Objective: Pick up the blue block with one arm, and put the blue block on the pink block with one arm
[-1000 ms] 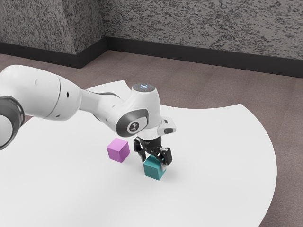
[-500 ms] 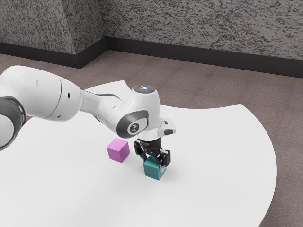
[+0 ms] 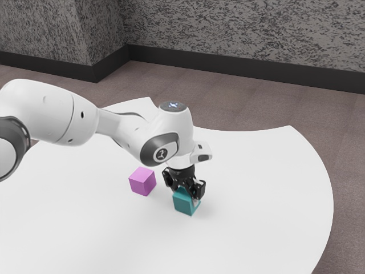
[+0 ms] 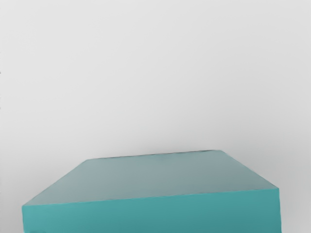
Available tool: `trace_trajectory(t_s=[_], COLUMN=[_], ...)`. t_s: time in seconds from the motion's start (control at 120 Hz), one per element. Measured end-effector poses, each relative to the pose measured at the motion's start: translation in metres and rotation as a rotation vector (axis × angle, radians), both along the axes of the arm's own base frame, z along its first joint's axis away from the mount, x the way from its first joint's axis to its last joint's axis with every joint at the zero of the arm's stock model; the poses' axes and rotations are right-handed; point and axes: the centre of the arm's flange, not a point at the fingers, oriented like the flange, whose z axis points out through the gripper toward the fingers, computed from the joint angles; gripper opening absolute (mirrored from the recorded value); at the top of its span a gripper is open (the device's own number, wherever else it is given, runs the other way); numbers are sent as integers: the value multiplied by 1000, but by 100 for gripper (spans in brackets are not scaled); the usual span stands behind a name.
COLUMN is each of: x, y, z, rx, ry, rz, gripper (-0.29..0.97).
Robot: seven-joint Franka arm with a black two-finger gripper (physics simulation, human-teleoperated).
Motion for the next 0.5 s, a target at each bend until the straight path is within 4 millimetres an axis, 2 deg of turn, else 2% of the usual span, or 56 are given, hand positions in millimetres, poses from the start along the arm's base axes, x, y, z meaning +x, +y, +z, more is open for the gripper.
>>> trace_trajectory(t_s=[0.125, 0.267, 0.358, 0.5], x=[0, -2, 0, 4], y=[1, 11, 32, 69], z=[11, 38, 60, 77], rx=[3, 20, 41, 67], ry=[-17, -45, -69, -80], rz=[2, 16, 46, 88], gripper=[36, 35, 35, 35])
